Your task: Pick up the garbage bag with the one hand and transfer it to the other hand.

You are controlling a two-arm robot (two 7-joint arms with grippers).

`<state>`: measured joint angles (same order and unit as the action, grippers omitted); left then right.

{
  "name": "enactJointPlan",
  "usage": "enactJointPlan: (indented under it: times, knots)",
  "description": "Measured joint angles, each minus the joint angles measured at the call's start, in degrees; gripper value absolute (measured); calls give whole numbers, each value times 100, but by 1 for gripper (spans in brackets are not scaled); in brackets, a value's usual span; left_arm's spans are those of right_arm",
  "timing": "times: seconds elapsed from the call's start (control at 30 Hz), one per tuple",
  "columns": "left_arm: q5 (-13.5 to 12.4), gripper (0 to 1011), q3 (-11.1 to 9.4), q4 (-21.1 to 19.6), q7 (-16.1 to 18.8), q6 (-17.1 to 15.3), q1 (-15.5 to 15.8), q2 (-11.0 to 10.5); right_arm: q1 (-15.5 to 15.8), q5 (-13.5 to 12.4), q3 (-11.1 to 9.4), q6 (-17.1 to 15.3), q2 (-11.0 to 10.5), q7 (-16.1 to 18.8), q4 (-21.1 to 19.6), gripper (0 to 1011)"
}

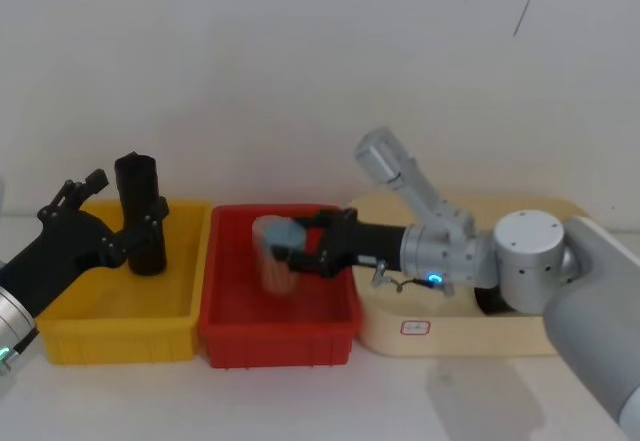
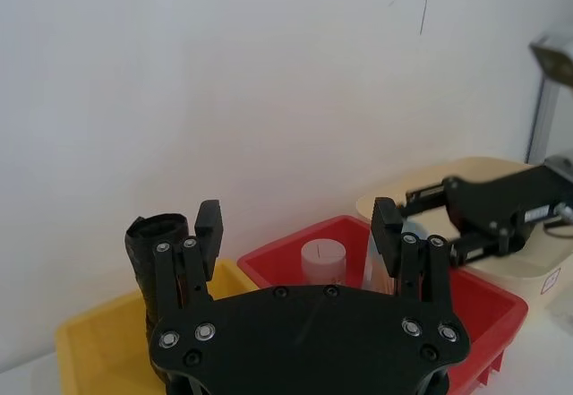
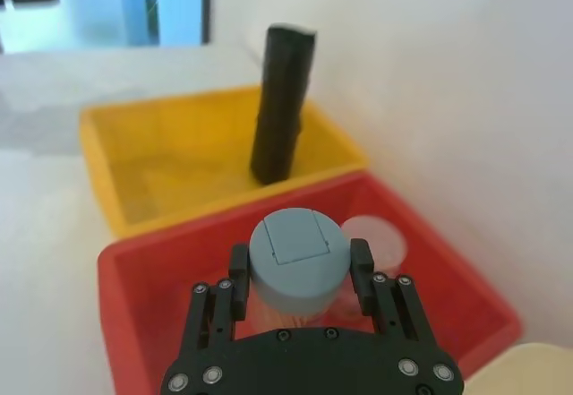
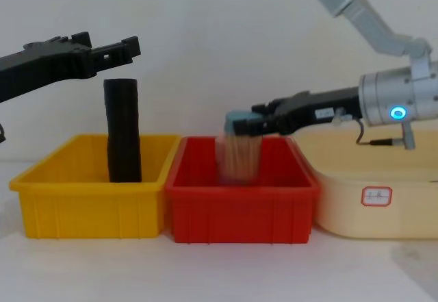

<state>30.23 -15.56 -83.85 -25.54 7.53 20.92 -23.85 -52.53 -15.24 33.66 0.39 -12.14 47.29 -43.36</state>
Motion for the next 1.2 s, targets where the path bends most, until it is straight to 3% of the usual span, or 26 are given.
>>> enactJointPlan:
  times: [0.53, 0.83, 0.93, 1.03, 1.2]
  knots:
    - [0, 1000, 0, 0, 0, 0, 0, 0, 682, -275, -651, -42, -736, -837, -1565, 663]
    - [0, 1000, 0, 0, 0, 0, 0, 0, 1454, -372, -1068, -401, -1310, -1432, -2537, 663]
    - [0, 1000, 0, 0, 0, 0, 0, 0, 1512, -379, -1091, -444, -1346, -1478, -2590, 663]
    - [0, 1000, 0, 0, 0, 0, 0, 0, 1868, -397, -1201, -670, -1562, -1648, -2886, 663]
    - [0, 1000, 0, 0, 0, 0, 0, 0, 2101, -400, -1243, -832, -1694, -1715, -3048, 699]
